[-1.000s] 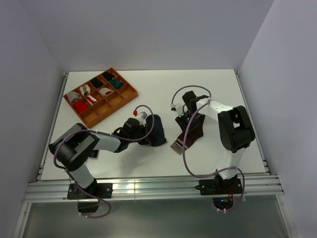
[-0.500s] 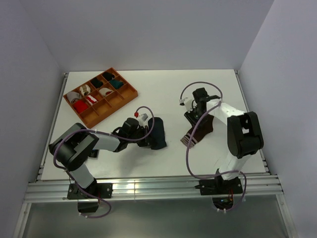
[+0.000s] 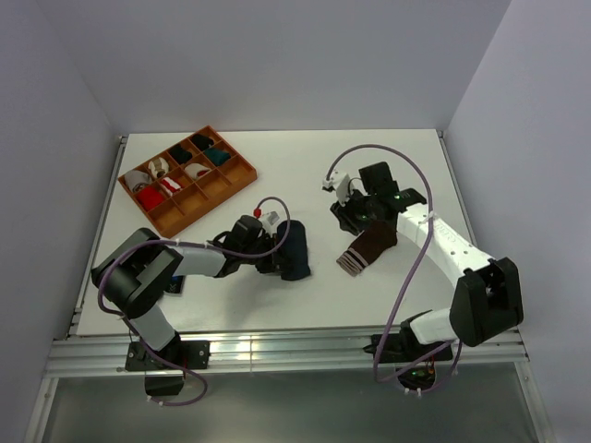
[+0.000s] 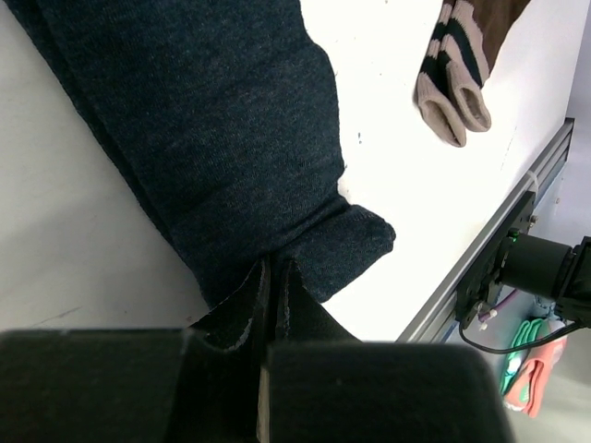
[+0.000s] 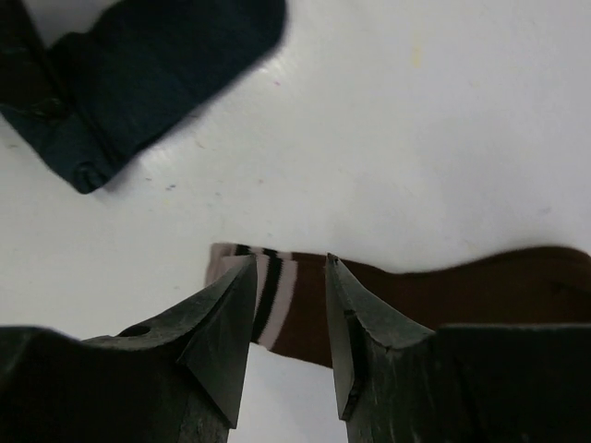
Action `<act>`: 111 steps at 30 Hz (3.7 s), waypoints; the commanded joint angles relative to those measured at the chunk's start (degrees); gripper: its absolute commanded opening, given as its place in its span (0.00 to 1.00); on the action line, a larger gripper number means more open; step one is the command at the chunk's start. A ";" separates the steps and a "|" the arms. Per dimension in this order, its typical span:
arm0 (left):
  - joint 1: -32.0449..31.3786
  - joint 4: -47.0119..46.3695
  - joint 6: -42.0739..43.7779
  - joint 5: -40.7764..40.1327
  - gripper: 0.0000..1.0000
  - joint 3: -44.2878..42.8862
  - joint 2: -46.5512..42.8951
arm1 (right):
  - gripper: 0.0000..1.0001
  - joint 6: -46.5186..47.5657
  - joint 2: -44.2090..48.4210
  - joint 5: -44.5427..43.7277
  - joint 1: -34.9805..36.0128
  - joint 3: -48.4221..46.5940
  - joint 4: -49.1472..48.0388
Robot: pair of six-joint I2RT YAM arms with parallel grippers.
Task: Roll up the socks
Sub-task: Roll the sock at the center of the board.
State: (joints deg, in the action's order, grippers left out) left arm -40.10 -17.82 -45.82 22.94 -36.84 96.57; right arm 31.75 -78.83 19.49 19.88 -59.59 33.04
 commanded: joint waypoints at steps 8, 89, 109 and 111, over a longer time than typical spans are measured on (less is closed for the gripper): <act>-0.33 15.09 1.70 2.02 0.00 0.54 0.37 | 0.48 4.55 4.99 6.09 7.88 5.00 -4.47; 2.22 -5.29 -23.17 7.57 0.30 7.39 -2.17 | 0.17 11.85 -1.68 5.91 29.27 17.33 -8.17; -4.73 -12.75 -7.98 -16.70 0.32 11.87 -17.38 | 0.17 20.73 -29.44 27.09 12.38 -6.67 23.56; -4.90 -16.95 -5.69 -16.26 0.33 12.58 -17.30 | 0.17 20.63 -31.47 27.97 11.76 -8.52 25.75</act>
State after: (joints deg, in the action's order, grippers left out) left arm -44.40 -27.77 -59.29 10.20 -25.34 80.55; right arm 50.89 -107.66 46.11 32.36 -65.60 52.12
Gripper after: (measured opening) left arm 0.326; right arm 0.174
